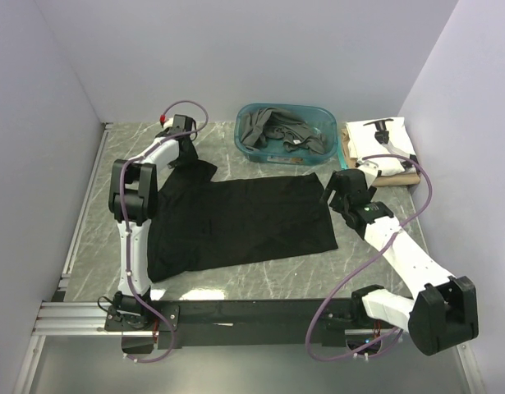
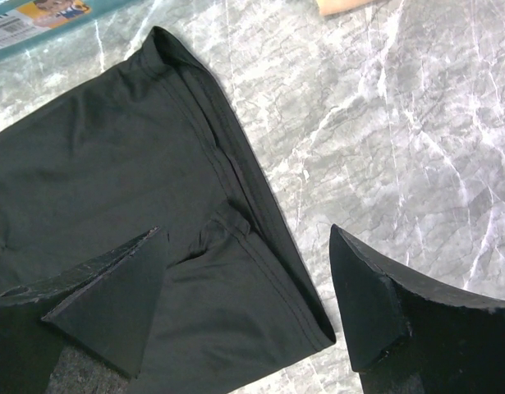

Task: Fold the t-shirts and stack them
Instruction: Fold the tshirt

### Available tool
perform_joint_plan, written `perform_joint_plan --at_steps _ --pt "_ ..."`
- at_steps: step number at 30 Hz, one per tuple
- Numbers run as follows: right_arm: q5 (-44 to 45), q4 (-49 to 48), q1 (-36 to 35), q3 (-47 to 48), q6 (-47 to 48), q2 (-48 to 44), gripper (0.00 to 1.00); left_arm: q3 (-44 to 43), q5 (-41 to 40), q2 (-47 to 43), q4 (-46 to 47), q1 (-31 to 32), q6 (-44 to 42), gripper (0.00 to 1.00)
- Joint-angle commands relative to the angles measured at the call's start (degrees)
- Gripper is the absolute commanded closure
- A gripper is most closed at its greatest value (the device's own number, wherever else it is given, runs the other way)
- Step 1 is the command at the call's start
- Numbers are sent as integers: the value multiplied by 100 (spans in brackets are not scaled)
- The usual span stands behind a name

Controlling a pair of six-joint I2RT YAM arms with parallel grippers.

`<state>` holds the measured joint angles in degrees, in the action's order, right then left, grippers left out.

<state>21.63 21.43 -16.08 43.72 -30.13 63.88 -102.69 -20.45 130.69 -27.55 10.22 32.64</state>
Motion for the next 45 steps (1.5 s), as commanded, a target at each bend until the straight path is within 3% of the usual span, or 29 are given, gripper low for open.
perform_joint_plan --at_steps 1,10,14,16,23,28,34,42,43,45 --pt "175 -174 52 48 33 63 15 -330 -47 122 -268 15 128 38" --pt "184 -209 78 31 51 98 15 -550 331 360 -356 15 -47 64" --pt "227 -332 122 -30 -1 195 13 -621 436 369 -383 15 -135 99" --pt "132 -429 183 -57 -54 379 5 -515 568 238 -278 15 -223 99" --pt "-774 -1534 316 -39 393 564 7 310 823 -544 171 42 -241 99" --pt "-1090 -2019 324 232 1025 1284 7 1048 937 -1265 679 121 -83 99" --pt "-1538 -2037 333 969 1912 2312 12 1761 964 -1670 988 200 84 99" --pt "-1985 -1899 386 2104 3195 3568 12 2008 779 -1828 1023 200 120 99" --pt "-2126 -1645 377 2549 3372 3718 19 2016 788 -1837 1032 200 111 99" --pt "-2145 -1230 386 2825 3697 4069 23 2043 770 -1872 1041 200 102 99"
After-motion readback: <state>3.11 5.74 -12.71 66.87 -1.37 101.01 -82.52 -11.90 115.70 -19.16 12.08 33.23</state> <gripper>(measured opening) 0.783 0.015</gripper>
